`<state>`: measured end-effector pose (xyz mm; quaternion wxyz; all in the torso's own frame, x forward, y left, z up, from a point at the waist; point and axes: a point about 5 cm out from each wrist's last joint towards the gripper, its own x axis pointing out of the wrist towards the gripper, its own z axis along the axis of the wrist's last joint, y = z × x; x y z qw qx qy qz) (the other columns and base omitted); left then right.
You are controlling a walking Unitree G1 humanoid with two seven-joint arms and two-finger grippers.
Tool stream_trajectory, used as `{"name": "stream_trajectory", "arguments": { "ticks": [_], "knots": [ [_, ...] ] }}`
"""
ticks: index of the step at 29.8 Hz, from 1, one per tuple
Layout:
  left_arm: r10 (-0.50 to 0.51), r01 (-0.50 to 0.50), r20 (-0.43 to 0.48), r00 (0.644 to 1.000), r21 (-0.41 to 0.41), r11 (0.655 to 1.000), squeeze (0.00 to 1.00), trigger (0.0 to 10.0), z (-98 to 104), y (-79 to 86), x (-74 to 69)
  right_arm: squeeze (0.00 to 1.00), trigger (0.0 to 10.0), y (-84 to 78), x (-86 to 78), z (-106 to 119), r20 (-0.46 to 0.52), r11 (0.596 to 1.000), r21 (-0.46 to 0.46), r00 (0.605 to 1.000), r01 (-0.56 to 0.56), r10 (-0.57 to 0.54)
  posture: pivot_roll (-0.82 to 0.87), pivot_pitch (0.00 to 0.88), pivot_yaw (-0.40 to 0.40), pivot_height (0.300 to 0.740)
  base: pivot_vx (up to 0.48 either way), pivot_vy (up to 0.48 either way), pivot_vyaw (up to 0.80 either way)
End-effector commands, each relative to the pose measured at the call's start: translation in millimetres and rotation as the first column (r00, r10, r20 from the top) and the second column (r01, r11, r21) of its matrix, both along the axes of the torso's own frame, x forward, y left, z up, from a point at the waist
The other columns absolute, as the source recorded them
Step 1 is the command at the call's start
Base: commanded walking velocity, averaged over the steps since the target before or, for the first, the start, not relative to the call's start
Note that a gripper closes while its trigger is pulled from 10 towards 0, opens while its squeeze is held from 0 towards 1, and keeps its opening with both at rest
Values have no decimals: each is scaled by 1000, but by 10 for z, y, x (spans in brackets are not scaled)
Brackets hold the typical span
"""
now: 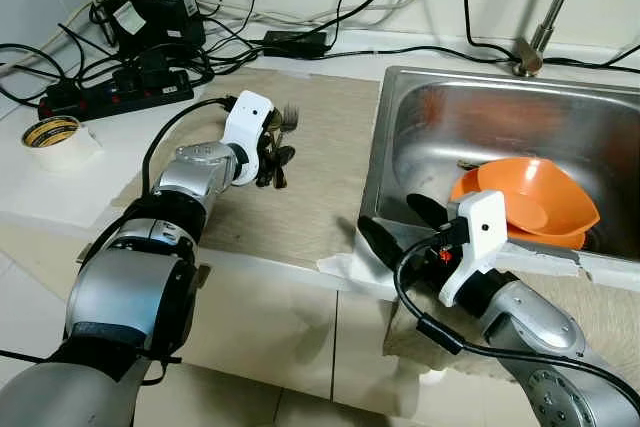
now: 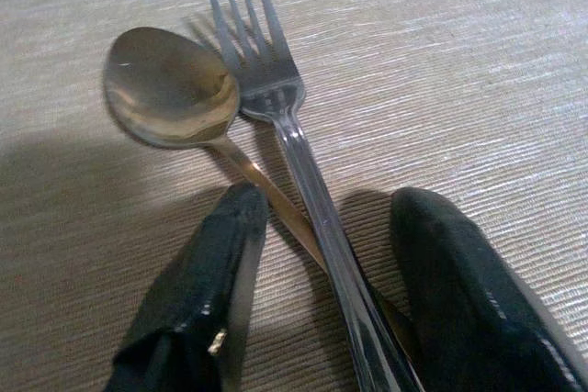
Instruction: Kitchen organization
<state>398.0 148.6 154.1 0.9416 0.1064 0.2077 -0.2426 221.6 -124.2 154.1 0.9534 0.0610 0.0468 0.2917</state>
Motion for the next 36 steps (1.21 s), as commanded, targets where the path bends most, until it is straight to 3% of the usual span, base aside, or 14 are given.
{"name": "stream_trajectory", "arguments": {
  "ticks": [1,12,19,27,36],
  "knots": [
    [2,2,-66,998,66,998,0,0,-174,65,-69,0,10000,-2,-11,24,10,1000,-4,1000,9,-9,-114,0,69,736,0,0,0],
    [-7,6,5,1000,106,994,31,0,-123,83,-46,0,10000,-1,-8,12,3,1000,-3,1000,18,-18,-109,0,70,736,0,0,0],
    [63,-53,151,986,-73,996,125,0,133,103,33,0,10000,-3,-10,5,-2,1000,-3,1000,21,-21,-106,0,69,736,0,0,0],
    [119,-67,228,966,-225,972,200,0,246,181,8,0,10000,-12,-14,-15,-10,1000,-5,1000,20,-20,-98,0,64,736,0,0,0],
    [109,-43,251,962,-255,966,204,0,258,182,-42,0,10000,-2,21,-22,-8,1000,-9,1000,6,-6,-82,0,56,736,0,0,0]
  ]
}}
